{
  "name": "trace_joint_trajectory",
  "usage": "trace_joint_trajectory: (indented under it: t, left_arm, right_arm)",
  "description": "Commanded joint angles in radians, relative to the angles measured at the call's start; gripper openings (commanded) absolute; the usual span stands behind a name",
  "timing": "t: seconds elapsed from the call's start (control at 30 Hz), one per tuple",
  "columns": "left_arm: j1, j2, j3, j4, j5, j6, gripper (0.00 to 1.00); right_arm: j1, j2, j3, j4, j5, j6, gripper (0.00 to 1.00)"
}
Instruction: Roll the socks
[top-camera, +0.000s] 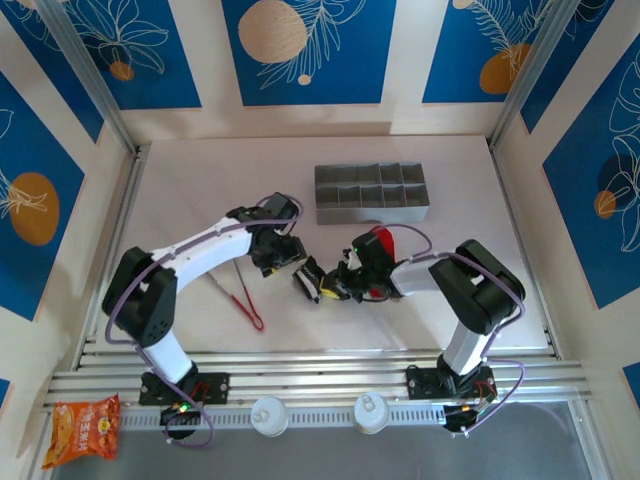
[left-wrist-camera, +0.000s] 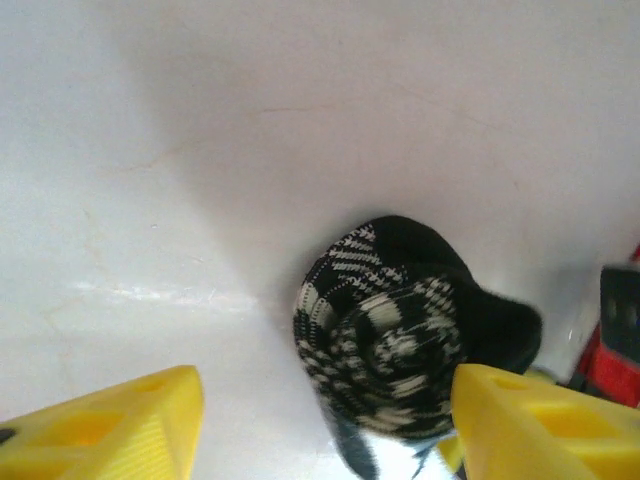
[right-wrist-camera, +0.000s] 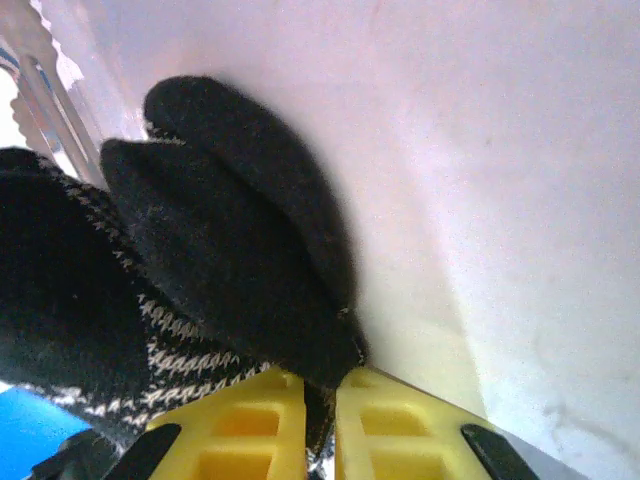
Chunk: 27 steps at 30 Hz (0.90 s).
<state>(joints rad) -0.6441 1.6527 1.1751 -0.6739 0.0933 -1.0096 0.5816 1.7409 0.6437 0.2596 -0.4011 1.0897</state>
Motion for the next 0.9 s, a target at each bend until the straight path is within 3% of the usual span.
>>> trace_joint_trajectory:
  t: [0.0,0.13,0.27,0.47,0.6,0.87]
  left_arm:
    - [0.0,-0.054,-0.102,0.139,0.068,0.0,0.58]
    - [-0.019,-0.066,-0.174,0.208,0.083,-0.046,0.57]
    - [-0.078,-0.092,-0.196,0.212,0.013,-0.08,0.7]
    - [-0.116,-0.187,-0.253,0.28,-0.074,-0.174,0.79]
    - [-0.118,-0.231,-0.306,0.333,-0.072,-0.236,0.82]
    - [-0.155,-0.083,-0.224,0.304,-0.017,-0.251,0.83]
  right_arm:
    - [-0.065,0.111,0.012,-0.361,-0.014,-0.169,0.0]
    - [-0.064,0.126,0.097,-0.442,-0.017,-0.215,0.0]
    - [-0.036,0.115,0.194,-0.53,0.029,-0.218,0.0]
    - [-0.01,0.126,0.279,-0.597,0.065,-0.206,0.0]
    - [0.003,0.124,0.303,-0.614,0.083,-0.195,0.0]
    - [0.017,0.128,0.345,-0.642,0.093,-0.192,0.0]
